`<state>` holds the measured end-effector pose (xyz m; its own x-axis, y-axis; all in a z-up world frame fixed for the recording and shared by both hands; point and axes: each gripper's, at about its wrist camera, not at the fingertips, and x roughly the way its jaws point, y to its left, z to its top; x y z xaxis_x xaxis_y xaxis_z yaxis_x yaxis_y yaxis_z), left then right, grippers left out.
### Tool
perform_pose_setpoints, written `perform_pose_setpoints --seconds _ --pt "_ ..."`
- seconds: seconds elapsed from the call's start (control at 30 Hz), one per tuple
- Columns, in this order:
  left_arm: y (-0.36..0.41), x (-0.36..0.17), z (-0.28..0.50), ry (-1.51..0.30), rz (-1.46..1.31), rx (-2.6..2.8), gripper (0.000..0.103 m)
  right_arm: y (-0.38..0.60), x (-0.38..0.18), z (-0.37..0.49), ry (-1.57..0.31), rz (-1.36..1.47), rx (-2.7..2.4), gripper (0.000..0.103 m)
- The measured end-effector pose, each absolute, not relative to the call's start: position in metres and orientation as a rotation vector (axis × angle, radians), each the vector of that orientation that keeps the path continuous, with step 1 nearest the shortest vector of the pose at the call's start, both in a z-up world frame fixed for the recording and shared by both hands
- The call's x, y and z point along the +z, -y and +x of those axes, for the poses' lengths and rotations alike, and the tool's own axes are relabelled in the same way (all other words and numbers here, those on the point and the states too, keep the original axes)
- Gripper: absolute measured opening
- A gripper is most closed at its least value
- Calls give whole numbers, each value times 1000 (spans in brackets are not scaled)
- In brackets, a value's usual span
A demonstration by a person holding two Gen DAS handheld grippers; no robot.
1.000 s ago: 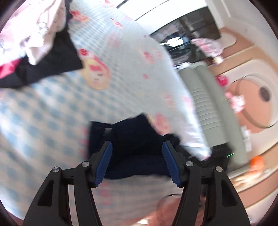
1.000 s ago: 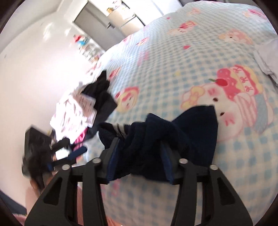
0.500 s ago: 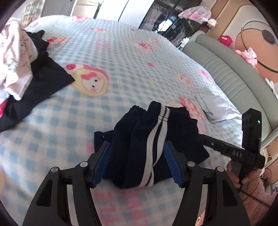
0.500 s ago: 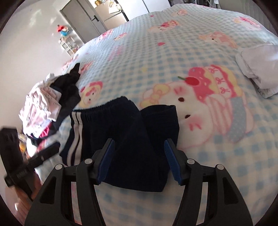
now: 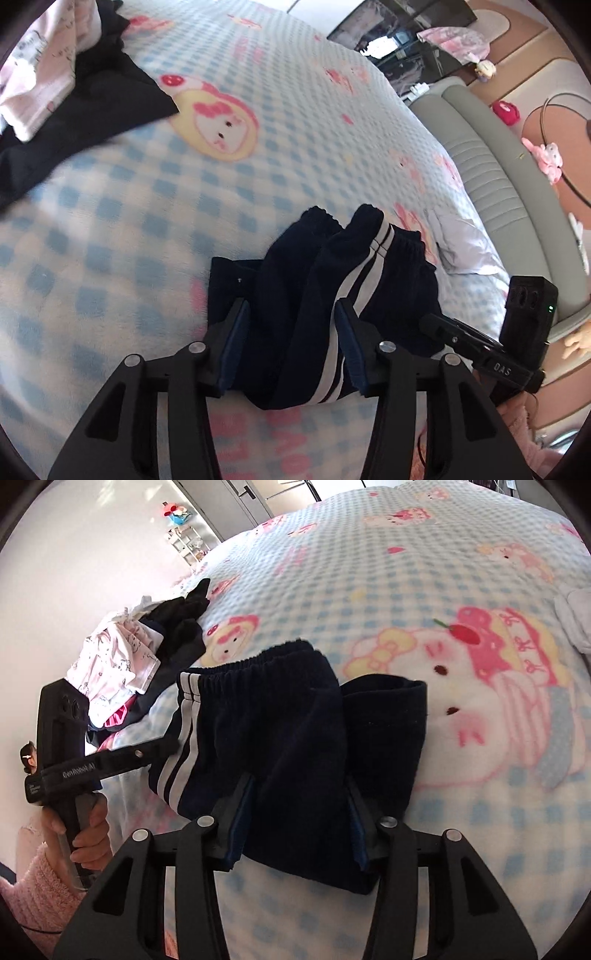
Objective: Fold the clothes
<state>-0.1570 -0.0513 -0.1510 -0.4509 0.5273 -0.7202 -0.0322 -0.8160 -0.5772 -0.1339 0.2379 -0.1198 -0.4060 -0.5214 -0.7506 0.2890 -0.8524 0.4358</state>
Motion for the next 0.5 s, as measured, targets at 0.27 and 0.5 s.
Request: perform_pose_setpoints --seconds 0.27,0.5 --pt "25 -137 -148 642 -1409 2222 15 -222 -135 -139 365 1422 -2263 28" --pt "30 -106 -107 723 -1329 2155 15 -228 -97 -96 310 1344 -2244 17"
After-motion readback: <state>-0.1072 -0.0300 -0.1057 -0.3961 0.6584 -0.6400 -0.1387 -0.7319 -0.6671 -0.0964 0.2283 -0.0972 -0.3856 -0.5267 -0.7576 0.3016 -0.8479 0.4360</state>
